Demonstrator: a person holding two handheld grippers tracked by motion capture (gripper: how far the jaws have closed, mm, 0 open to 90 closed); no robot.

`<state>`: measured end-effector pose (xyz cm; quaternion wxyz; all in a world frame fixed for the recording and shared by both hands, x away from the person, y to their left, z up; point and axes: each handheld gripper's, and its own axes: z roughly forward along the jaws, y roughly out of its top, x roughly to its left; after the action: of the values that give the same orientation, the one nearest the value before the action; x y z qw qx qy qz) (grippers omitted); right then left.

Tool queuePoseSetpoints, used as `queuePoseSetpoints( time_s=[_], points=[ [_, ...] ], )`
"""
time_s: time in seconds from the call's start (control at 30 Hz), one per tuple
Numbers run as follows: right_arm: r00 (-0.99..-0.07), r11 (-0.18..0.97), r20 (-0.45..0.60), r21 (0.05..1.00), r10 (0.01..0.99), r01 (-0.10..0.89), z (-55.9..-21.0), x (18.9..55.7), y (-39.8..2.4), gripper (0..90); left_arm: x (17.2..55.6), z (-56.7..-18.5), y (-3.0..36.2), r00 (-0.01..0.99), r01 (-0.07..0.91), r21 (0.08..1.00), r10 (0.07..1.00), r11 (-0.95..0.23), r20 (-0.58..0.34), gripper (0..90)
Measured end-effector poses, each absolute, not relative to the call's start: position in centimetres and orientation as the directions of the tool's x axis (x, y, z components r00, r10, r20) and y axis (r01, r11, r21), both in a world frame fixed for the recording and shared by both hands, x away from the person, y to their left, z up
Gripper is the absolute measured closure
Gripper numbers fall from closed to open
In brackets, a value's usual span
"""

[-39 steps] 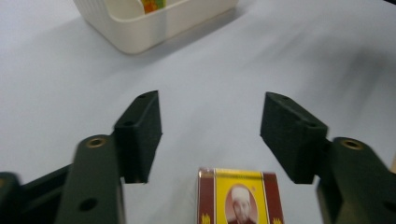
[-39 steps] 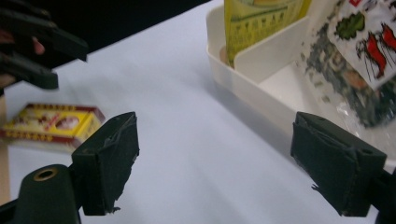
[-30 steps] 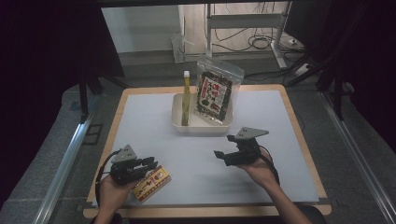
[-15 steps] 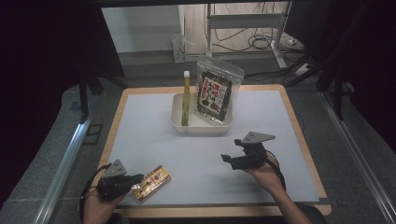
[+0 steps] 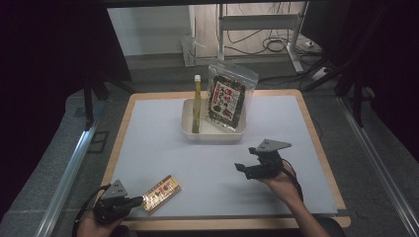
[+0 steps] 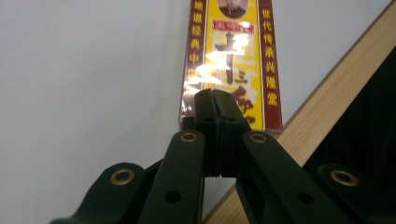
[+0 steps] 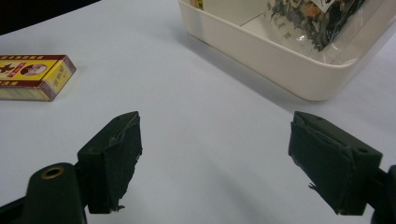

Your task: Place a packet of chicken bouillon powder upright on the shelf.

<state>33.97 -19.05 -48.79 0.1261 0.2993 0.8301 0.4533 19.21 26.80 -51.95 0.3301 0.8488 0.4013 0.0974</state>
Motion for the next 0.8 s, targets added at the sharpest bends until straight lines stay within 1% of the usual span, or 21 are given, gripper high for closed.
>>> queuePoseSetpoints(
  time_s=[0.13,0.2,0.47,0.67,0.8],
  points=[
    [-0.787,0.411,0.058,0.828,0.614,0.382,-48.8,33.8,-19.5,17.6,19.1,-52.2,27.0,0.659,0.620,0.634,0.746,-0.462,-0.099,89.9],
    [-0.782,0.406,0.060,0.828,0.620,0.386,-48.7,33.7,-19.8,17.7,19.2,-52.4,27.2,0.654,0.625,0.642,0.747,-0.445,-0.120,89.9],
    [-0.765,0.388,0.069,0.831,0.640,0.399,-48.7,33.3,-21.1,17.8,19.7,-52.6,26.9,0.649,0.626,0.653,0.749,-0.425,-0.135,89.9],
    [-0.761,0.386,0.069,0.830,0.645,0.402,-48.7,33.1,-21.7,17.8,20.6,-52.7,25.7,0.653,0.617,0.669,0.744,-0.416,-0.140,90.0],
    [-0.763,0.386,0.066,0.833,0.643,0.397,-48.6,33.2,-21.7,17.8,22.0,-52.5,24.2,0.678,0.601,0.668,0.723,-0.439,-0.134,90.0]
  ],
)
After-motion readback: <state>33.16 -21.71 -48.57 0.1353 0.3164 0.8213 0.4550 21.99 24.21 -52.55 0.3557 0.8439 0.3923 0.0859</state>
